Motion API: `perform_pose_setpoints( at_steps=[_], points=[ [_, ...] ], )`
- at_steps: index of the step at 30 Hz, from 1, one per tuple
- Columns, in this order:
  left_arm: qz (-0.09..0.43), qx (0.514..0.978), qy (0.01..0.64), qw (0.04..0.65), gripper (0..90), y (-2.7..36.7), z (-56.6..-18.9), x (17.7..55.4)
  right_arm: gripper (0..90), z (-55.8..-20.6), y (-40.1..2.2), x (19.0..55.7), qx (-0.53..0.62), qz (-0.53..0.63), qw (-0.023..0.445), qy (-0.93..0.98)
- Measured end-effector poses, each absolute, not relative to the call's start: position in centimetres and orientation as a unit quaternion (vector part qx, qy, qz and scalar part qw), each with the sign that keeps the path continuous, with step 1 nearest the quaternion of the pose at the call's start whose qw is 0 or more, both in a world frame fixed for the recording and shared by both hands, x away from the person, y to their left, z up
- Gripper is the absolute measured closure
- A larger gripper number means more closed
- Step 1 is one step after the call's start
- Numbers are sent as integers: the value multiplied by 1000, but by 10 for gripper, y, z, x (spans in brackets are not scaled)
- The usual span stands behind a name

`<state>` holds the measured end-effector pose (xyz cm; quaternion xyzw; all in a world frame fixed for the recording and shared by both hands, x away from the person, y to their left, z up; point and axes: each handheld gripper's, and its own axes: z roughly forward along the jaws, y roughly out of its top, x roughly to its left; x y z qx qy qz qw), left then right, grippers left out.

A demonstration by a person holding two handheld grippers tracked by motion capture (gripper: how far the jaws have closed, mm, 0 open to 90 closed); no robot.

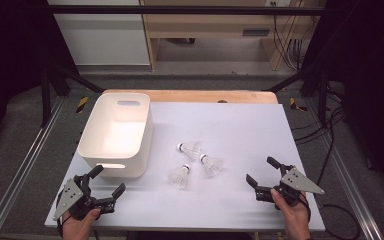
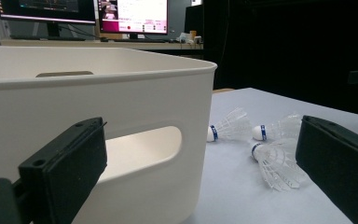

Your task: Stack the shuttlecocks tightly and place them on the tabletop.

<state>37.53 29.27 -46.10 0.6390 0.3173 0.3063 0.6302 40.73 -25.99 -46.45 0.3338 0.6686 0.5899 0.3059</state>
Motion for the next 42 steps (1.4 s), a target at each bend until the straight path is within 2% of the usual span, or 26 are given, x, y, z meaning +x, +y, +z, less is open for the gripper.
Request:
perform_pose_setpoints(
  at_steps=[10, 18, 23, 28, 39, 42],
  points=[
    [296, 668, 308, 609, 35, 283, -460, 371, 34, -465, -261, 407, 353, 589, 304, 660],
    [254, 711, 274, 596, 45, 254, -459, 362, 33, -465, -262, 407, 353, 587, 305, 662],
    [235, 739, 273, 569, 53, 233, -462, 363, 33, -464, -261, 406, 350, 584, 308, 664],
    [223, 759, 285, 542, 114, 214, -464, 369, 33, -465, -262, 406, 354, 583, 308, 663],
    [218, 794, 303, 481, 528, 187, -461, 388, 35, -463, -260, 406, 348, 584, 304, 667],
    [217, 804, 309, 459, 536, 172, -458, 400, 34, -464, -261, 405, 347, 584, 306, 667]
  ],
)
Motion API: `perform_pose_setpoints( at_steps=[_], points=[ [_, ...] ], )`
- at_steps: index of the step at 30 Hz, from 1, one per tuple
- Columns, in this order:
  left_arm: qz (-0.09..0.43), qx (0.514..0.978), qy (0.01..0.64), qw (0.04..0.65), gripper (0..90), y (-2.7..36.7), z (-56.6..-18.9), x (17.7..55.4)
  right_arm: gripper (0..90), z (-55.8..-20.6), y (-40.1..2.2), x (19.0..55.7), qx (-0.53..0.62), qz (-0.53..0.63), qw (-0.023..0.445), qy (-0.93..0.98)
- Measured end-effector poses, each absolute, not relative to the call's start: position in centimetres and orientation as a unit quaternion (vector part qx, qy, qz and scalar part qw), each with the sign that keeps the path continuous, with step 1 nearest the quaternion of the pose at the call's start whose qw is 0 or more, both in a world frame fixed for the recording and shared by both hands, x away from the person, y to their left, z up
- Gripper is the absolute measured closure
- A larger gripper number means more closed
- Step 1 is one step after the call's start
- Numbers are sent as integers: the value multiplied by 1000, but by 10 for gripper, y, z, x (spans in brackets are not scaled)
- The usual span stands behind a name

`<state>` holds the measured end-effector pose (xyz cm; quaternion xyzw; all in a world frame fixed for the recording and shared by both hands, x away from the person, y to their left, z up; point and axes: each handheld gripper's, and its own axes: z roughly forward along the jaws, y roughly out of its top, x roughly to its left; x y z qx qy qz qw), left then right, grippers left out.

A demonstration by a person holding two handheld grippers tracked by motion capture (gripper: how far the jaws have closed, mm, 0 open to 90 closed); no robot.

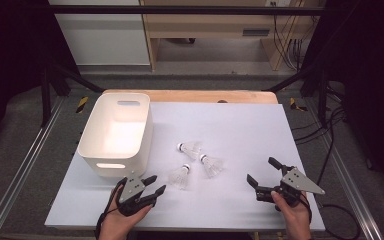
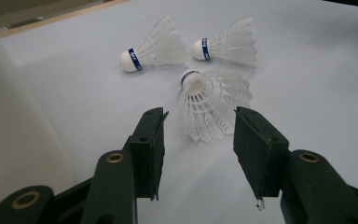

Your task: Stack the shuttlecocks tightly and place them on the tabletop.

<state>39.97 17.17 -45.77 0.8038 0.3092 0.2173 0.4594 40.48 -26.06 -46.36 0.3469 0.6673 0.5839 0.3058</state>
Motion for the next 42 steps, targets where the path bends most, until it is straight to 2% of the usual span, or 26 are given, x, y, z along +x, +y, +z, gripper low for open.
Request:
perform_pose_setpoints(
  at_steps=[7, 12, 15, 20, 22, 27, 30, 34, 36, 37, 39, 41, 42],
  points=[
    [233, 823, 317, 410, 524, 144, -466, 421, 35, -463, -260, 403, 344, 587, 301, 668],
    [245, 825, 327, 390, 564, 138, -472, 429, 35, -463, -259, 403, 337, 589, 298, 671],
    [247, 831, 323, 379, 627, 134, -474, 433, 34, -463, -257, 404, 337, 588, 296, 674],
    [251, 833, 322, 375, 861, 131, -474, 434, 34, -463, -257, 403, 336, 588, 296, 674],
    [254, 828, 328, 378, 892, 131, -472, 431, 34, -463, -257, 403, 336, 588, 296, 674],
    [299, 813, 348, 359, 900, 141, -463, 415, 33, -463, -256, 403, 333, 589, 294, 675],
    [324, 814, 360, 320, 900, 147, -460, 404, 33, -463, -254, 404, 330, 587, 294, 679],
    [319, 809, 380, 316, 896, 155, -459, 398, 34, -463, -252, 403, 330, 586, 291, 681],
    [302, 807, 391, 324, 855, 156, -461, 397, 34, -463, -252, 403, 330, 586, 291, 680],
    [293, 808, 393, 328, 767, 155, -463, 395, 33, -463, -252, 403, 330, 586, 291, 680],
    [282, 810, 393, 331, 737, 155, -463, 395, 33, -463, -253, 403, 330, 586, 292, 680],
    [268, 810, 395, 339, 649, 154, -465, 393, 33, -463, -254, 404, 331, 587, 292, 679],
    [266, 813, 391, 340, 649, 153, -465, 391, 33, -463, -254, 404, 331, 587, 292, 679]
  ],
)
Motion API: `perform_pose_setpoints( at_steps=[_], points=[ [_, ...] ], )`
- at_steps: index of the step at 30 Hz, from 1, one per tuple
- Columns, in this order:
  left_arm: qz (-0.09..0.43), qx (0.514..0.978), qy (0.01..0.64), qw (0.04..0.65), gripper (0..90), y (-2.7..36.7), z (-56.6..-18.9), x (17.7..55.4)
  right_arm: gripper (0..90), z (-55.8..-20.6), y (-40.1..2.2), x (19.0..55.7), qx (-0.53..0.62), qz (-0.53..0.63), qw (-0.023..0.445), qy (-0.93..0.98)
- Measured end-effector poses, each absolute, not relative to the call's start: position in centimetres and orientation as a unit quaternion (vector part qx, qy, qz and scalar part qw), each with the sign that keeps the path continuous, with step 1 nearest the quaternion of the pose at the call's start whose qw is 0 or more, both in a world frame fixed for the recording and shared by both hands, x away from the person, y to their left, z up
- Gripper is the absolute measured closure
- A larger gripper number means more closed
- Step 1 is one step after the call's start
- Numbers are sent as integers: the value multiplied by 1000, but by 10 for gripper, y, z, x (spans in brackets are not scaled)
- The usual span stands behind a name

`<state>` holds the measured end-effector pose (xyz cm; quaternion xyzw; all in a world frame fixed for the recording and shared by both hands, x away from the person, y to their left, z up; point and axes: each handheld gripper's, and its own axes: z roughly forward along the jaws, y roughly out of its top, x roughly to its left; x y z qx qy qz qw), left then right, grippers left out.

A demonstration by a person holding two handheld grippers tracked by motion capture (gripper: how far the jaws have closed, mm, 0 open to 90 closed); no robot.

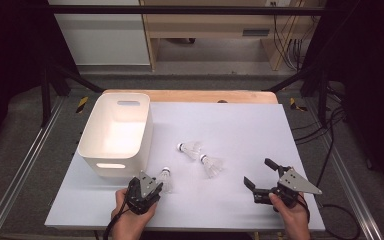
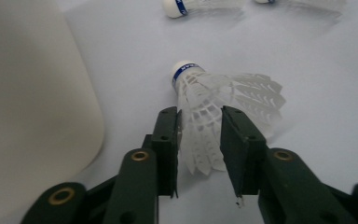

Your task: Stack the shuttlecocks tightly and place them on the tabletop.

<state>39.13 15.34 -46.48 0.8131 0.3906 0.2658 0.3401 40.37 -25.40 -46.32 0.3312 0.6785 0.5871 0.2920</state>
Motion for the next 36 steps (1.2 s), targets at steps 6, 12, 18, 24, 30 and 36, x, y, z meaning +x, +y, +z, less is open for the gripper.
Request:
perform_pose_setpoints(
  at_steps=[6, 12, 18, 24, 30, 36],
  points=[
    [241, 813, 386, 364, 628, 149, -463, 391, 33, -463, -254, 404, 332, 588, 291, 678],
    [246, 814, 350, 392, 663, 129, -451, 402, 33, -463, -255, 404, 333, 589, 289, 677],
    [216, 835, 319, 393, 689, 99, -450, 426, 33, -464, -255, 404, 332, 588, 289, 678],
    [183, 833, 325, 408, 780, 85, -452, 453, 33, -463, -256, 404, 332, 590, 287, 678],
    [190, 827, 344, 402, 851, 71, -447, 476, 33, -463, -256, 403, 329, 588, 288, 681],
    [200, 804, 389, 403, 865, 63, -447, 494, 33, -463, -257, 404, 330, 587, 286, 681]
  ],
)
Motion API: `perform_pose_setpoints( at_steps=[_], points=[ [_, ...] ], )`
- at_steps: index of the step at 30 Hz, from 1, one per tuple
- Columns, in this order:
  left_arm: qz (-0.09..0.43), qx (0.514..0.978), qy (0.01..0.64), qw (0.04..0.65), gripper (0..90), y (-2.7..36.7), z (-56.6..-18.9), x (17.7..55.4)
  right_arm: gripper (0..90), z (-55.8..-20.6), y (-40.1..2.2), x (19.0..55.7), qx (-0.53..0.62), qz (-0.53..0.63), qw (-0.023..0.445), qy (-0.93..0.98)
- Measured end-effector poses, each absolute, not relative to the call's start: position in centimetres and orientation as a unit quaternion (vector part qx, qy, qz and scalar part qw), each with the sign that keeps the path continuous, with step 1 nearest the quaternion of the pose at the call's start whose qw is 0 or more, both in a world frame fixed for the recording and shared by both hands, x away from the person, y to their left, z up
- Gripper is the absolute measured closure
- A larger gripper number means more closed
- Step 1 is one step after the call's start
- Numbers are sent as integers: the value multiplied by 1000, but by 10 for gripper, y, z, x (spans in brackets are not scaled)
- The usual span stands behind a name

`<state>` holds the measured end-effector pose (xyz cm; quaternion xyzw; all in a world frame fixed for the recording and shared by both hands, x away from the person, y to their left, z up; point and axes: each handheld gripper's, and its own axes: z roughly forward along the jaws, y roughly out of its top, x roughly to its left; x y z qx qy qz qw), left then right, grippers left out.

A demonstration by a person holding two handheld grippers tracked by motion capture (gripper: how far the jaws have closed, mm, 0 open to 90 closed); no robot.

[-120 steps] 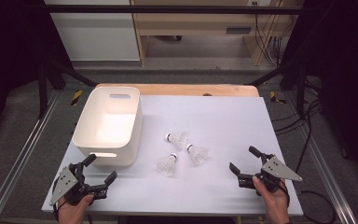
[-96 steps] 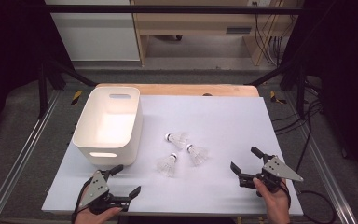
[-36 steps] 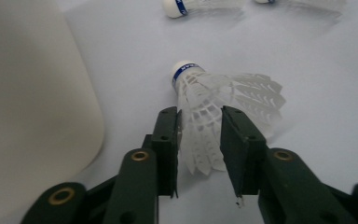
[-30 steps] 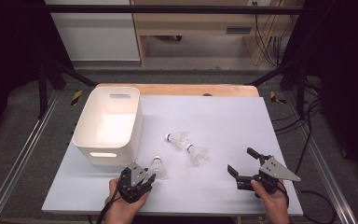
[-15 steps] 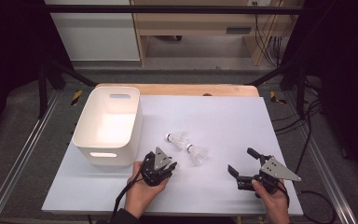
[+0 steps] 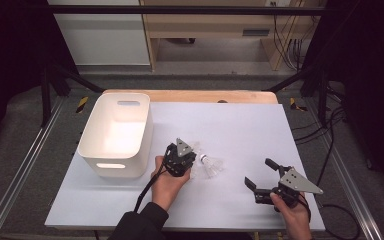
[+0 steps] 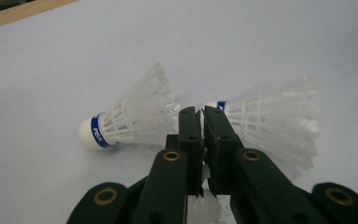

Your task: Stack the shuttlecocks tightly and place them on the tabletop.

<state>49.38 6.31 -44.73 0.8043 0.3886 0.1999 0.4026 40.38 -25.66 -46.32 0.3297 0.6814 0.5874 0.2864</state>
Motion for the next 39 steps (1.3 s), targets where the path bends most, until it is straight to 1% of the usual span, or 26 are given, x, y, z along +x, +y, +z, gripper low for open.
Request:
perform_pose_setpoints(
  at_steps=[3, 8, 11, 13, 15, 19, 21, 24, 28, 29, 30, 32, 34, 37, 39],
  points=[
    [191, 799, 402, 405, 866, 59, -451, 501, 33, -463, -257, 404, 329, 587, 288, 681],
    [185, 808, 392, 399, 841, 54, -453, 501, 33, -463, -258, 404, 332, 587, 287, 680],
    [187, 807, 390, 402, 792, 54, -455, 502, 33, -463, -258, 404, 333, 587, 286, 680],
    [186, 803, 384, 415, 748, 53, -454, 501, 33, -463, -258, 404, 333, 587, 286, 680],
    [195, 804, 376, 416, 720, 53, -452, 499, 33, -463, -258, 404, 334, 587, 286, 680],
    [200, 799, 361, 438, 631, 54, -446, 493, 33, -463, -259, 404, 334, 586, 286, 680],
    [216, 791, 345, 456, 577, 56, -439, 487, 32, -463, -259, 404, 334, 586, 286, 681],
    [241, 767, 329, 495, 440, 64, -425, 475, 31, -463, -259, 404, 336, 583, 287, 682],
    [254, 741, 304, 542, 290, 80, -413, 453, 31, -464, -258, 404, 340, 578, 288, 683],
    [255, 736, 302, 549, 229, 86, -414, 447, 31, -465, -258, 404, 344, 573, 288, 685],
    [251, 730, 301, 559, 229, 91, -416, 441, 31, -465, -258, 404, 344, 573, 288, 685],
    [254, 726, 300, 564, 175, 102, -422, 429, 33, -466, -256, 404, 351, 566, 284, 690],
    [255, 721, 307, 567, 169, 112, -431, 419, 36, -467, -255, 404, 352, 563, 282, 692],
    [238, 710, 316, 583, 125, 123, -445, 406, 46, -466, -251, 403, 361, 557, 275, 695],
    [233, 724, 306, 573, 95, 124, -451, 403, 48, -467, -249, 403, 367, 553, 268, 698]
  ],
)
